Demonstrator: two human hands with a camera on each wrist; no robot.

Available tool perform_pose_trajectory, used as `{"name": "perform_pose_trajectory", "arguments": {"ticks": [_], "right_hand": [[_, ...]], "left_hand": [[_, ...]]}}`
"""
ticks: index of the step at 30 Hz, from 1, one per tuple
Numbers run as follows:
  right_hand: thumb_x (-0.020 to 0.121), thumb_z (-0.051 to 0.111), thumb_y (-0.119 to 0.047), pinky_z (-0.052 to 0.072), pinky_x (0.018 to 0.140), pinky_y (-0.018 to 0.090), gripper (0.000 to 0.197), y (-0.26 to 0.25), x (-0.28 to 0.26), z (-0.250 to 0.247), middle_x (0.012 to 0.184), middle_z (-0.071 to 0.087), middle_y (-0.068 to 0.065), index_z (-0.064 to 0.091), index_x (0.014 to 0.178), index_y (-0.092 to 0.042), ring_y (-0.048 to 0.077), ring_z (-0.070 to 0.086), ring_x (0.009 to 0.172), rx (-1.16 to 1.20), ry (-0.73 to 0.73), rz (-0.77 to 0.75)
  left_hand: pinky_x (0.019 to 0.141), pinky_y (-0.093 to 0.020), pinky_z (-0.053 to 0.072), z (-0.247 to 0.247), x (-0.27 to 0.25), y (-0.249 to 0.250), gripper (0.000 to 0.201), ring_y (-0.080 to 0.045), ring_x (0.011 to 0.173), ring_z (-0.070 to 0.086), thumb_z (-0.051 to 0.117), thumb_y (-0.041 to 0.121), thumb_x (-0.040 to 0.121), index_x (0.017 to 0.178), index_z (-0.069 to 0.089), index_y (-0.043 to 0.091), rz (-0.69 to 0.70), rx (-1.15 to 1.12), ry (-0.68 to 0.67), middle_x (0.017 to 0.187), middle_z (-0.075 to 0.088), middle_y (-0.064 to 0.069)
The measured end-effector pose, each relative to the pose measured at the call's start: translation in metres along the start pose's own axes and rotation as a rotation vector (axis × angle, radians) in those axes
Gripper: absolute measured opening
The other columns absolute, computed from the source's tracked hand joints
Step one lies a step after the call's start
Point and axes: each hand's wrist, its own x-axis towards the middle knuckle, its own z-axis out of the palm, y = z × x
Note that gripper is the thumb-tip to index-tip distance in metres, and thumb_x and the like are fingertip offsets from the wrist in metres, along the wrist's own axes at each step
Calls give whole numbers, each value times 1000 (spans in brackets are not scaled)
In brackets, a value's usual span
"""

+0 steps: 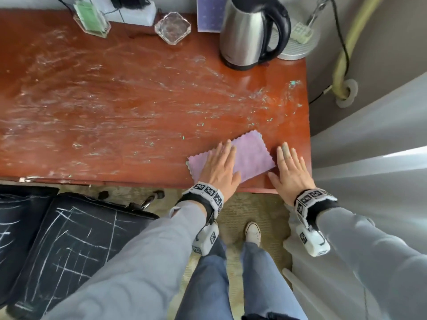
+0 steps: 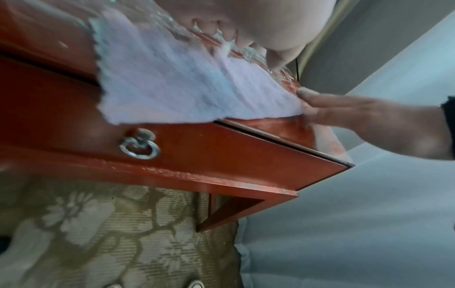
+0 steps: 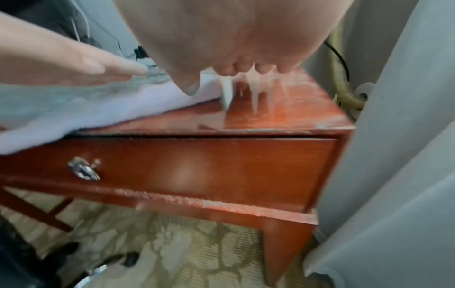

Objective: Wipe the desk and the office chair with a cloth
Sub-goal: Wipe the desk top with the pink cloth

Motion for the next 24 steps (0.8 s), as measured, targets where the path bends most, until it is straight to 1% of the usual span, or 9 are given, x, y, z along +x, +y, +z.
{"name": "perform_pose_trajectory", "arguments": {"ticks": [4, 6, 8, 10, 13, 16, 19, 21, 24], "right_hand": [[102, 40, -41, -1, 123, 39, 78, 21, -8, 11, 164, -15, 8, -3, 158, -8, 26, -10, 152, 66, -7, -56], [101, 45, -33, -1, 123, 40, 77, 28, -9, 15, 164, -13, 10, 0, 157, -6, 27, -10, 152, 142, 16, -85], [99, 47, -22, 2, 124, 42, 76, 36, -10, 16, 164, -10, 14, 1, 157, -4, 28, -9, 152, 220, 29, -138], [96, 46, -15, 4, 125, 43, 77, 47, -11, 16, 163, -8, 18, 1, 156, 0, 29, -8, 152, 244, 42, -206], [93, 52, -14, 7, 124, 43, 81, 59, -10, 15, 163, -2, 21, 3, 155, 4, 29, -4, 152, 233, 61, -299], [95, 54, -20, 5, 124, 38, 84, 64, -11, 15, 164, -2, 19, 1, 156, 1, 29, -2, 152, 243, 54, -306], [94, 55, -19, 6, 124, 40, 82, 67, -10, 15, 163, 0, 21, 4, 155, 4, 32, 0, 152, 208, 35, -330], [93, 53, -15, 6, 125, 41, 80, 69, -9, 13, 163, 2, 22, 7, 154, 5, 34, 2, 152, 155, 19, -358], [94, 49, -17, -2, 124, 38, 77, 75, -10, 10, 163, 1, 21, 6, 155, 4, 33, 0, 152, 63, 23, -366]], "left_hand": [[123, -52, -12, 31, 20, 25, 73, -27, 151, -25, 18, 58, 103, 159, -16, 25, -142, 38, -59, 164, -28, -2], [122, -54, -11, 44, 19, 37, 76, -27, 150, -27, 14, 63, 100, 159, -17, 25, -101, 103, -31, 163, -29, -2], [123, -53, -9, 56, 15, 51, 78, -25, 151, -27, 10, 66, 98, 159, -15, 25, 5, 175, -27, 164, -28, -1], [123, -51, -12, 62, 14, 61, 77, -23, 151, -27, 8, 66, 97, 159, -16, 27, 51, 206, -37, 164, -28, 2], [123, -49, -11, 57, 26, 52, 72, -19, 151, -27, 5, 63, 97, 158, -18, 32, 18, 247, -33, 163, -29, 8], [124, -50, -8, 38, 48, 38, 66, -17, 152, -24, 7, 60, 100, 157, -17, 37, -110, 172, -10, 162, -31, 12], [123, -51, -11, 38, 54, 53, 68, -21, 152, -24, 14, 57, 102, 157, -18, 35, -226, 89, 4, 163, -30, 7], [123, -51, -11, 54, 42, 78, 69, -23, 152, -25, 10, 58, 100, 157, -19, 32, -206, 93, 7, 163, -31, 6], [123, -49, -12, 70, 23, 96, 70, -20, 151, -25, 2, 59, 95, 156, -21, 34, -172, 137, -32, 161, -34, 9]]}}
